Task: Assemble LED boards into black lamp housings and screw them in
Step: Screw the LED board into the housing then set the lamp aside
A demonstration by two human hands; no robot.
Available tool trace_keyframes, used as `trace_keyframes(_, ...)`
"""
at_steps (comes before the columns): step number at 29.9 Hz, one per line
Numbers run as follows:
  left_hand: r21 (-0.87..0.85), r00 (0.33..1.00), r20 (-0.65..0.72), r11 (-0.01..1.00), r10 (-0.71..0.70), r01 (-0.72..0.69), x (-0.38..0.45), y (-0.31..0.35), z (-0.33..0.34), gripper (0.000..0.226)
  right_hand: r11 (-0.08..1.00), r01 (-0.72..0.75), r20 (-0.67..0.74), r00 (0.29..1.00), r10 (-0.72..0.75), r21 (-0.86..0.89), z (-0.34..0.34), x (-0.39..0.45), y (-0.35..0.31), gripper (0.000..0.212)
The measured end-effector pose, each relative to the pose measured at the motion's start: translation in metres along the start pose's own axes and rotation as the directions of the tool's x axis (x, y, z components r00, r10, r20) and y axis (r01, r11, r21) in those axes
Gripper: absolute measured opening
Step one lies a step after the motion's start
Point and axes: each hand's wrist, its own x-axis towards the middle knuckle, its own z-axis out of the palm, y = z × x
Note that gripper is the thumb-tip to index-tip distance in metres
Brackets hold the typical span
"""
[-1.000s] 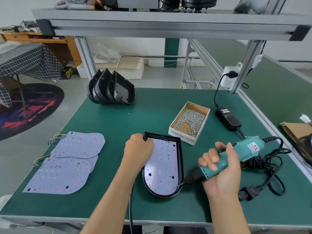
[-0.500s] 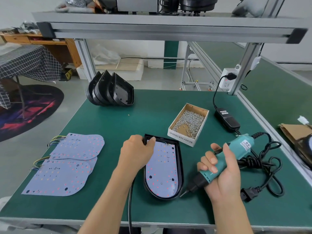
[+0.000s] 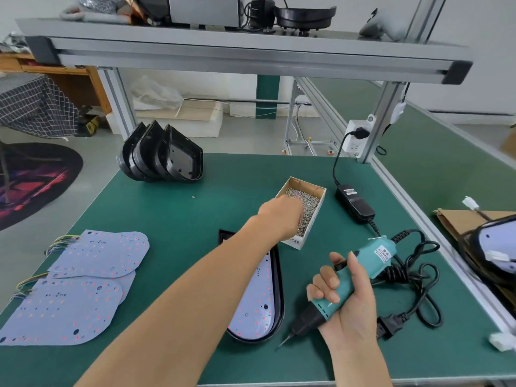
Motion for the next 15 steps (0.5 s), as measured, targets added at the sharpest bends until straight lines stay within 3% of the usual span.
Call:
trace_keyframes(8,-0.048,0.997,0.049,0.997,-0.061,0.063,0.019,-0.007,0.014,0.026,1.000,-0.003,-0.001,1.000,0.003,0.000,0.001,0.003,0.002,0.025)
trace_keyframes(15,-0.149,0.997,0.067,0.987,-0.047,0.057,0.013,-0.014,0.016,0.022,1.000,0.009,-0.007,1.000,-0.009,-0.009,0.000,0.004,0.002,0.025)
